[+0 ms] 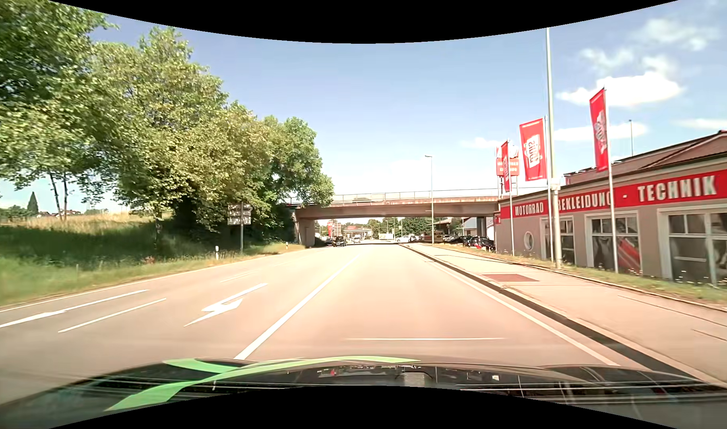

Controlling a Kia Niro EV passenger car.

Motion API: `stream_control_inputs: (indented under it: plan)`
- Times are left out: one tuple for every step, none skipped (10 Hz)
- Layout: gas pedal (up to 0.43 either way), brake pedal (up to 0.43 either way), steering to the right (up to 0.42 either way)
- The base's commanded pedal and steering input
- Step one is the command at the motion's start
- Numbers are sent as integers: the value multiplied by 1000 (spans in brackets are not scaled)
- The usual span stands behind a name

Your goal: Follow the waypoints while adhering to traffic rules and regulations

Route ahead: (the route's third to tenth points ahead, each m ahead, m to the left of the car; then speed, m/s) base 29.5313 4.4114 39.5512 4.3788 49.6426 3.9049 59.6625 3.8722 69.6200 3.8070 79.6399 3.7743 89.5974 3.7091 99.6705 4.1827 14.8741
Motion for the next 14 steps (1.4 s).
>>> stream_control_inputs:
  plan:
    - [248, 0, -1]
    - [248, 0, -1]
    - [240, 0, -1]
    - [240, 0, -1]
    - [240, 0, -1]
    - [240, 0, -1]
    - [240, 0, -1]
    - [240, 0, -1]
    - [240, 0, -1]
    - [240, 0, -1]
    - [240, 0, -1]
    - [240, 0, -1]
    - [228, 0, -1]
    - [228, 0, -1]
